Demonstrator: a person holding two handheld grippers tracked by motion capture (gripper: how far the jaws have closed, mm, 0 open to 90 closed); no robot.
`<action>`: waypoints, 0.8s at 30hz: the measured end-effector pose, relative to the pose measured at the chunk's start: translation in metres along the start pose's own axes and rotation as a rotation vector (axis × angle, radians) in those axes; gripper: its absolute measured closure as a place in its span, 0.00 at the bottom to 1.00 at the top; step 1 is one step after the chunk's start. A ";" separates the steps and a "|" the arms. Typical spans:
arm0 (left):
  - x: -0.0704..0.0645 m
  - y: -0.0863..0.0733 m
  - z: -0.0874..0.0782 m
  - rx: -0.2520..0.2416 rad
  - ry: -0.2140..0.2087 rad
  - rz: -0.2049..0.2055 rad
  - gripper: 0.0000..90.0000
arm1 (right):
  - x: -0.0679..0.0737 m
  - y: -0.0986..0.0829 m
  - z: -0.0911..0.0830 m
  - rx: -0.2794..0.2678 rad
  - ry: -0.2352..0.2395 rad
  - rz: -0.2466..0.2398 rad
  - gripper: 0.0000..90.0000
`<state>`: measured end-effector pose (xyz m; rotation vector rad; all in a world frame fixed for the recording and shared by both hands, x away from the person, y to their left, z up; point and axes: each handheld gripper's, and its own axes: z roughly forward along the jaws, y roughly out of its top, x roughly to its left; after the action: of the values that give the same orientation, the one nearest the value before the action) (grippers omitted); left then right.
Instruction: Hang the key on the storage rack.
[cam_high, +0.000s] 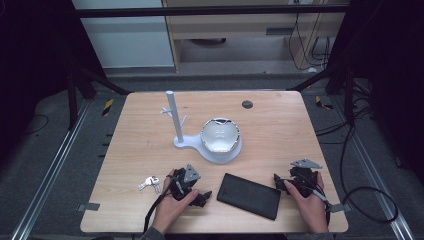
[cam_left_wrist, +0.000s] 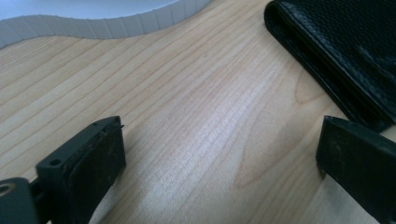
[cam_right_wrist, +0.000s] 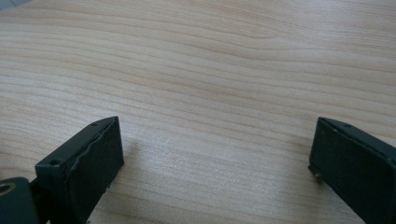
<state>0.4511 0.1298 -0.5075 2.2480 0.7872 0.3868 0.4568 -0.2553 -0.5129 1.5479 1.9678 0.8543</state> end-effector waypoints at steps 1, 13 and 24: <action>0.000 0.000 -0.004 -0.013 0.017 0.015 0.07 | 0.000 0.000 0.000 -0.001 -0.001 0.000 0.03; 0.024 0.013 -0.066 -0.071 0.093 0.028 0.07 | 0.000 -0.004 -0.004 -0.001 0.016 -0.009 0.03; 0.077 -0.002 -0.104 0.183 0.166 -0.062 0.15 | 0.000 -0.005 -0.005 0.000 0.016 -0.017 0.03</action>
<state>0.4599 0.2352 -0.4321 2.3762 1.0126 0.4942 0.4506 -0.2570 -0.5131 1.5272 1.9894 0.8623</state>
